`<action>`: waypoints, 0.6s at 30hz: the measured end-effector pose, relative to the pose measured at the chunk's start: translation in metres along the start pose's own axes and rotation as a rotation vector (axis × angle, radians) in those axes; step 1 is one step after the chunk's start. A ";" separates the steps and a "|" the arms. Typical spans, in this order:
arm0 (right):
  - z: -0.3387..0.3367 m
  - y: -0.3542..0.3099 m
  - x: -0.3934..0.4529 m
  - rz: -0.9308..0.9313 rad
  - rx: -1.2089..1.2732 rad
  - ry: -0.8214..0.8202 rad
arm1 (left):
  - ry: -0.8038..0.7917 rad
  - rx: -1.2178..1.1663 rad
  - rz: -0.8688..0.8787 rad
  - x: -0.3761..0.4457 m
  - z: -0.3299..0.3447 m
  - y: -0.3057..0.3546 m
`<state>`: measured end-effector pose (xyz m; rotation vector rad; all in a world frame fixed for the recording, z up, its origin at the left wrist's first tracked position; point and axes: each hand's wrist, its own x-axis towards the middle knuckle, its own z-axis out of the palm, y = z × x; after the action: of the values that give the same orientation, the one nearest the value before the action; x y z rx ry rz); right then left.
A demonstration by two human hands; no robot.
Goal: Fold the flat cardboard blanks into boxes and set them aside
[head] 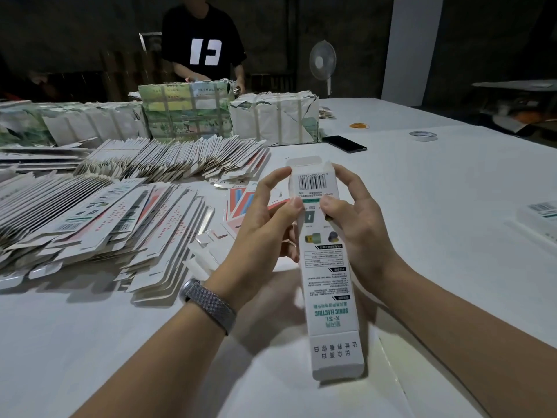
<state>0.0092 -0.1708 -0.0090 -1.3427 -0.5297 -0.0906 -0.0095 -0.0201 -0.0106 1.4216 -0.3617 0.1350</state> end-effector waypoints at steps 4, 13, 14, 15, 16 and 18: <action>0.001 0.001 0.000 -0.018 0.011 -0.007 | 0.027 0.003 0.018 0.001 0.002 0.000; 0.001 0.004 -0.001 -0.006 0.015 -0.005 | 0.051 -0.062 0.019 0.003 0.001 0.001; 0.001 0.005 -0.001 0.001 0.023 -0.008 | 0.052 -0.064 0.014 0.002 0.001 0.001; 0.001 0.005 -0.001 0.009 0.034 -0.012 | 0.053 -0.068 0.007 0.002 0.000 0.001; 0.001 0.005 -0.001 0.016 0.043 -0.015 | 0.053 -0.071 0.000 0.003 0.000 0.002; 0.002 0.005 -0.002 0.025 0.053 -0.014 | 0.052 -0.068 -0.009 0.003 -0.001 0.002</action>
<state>0.0085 -0.1682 -0.0138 -1.2986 -0.5243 -0.0464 -0.0073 -0.0194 -0.0079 1.3500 -0.3145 0.1508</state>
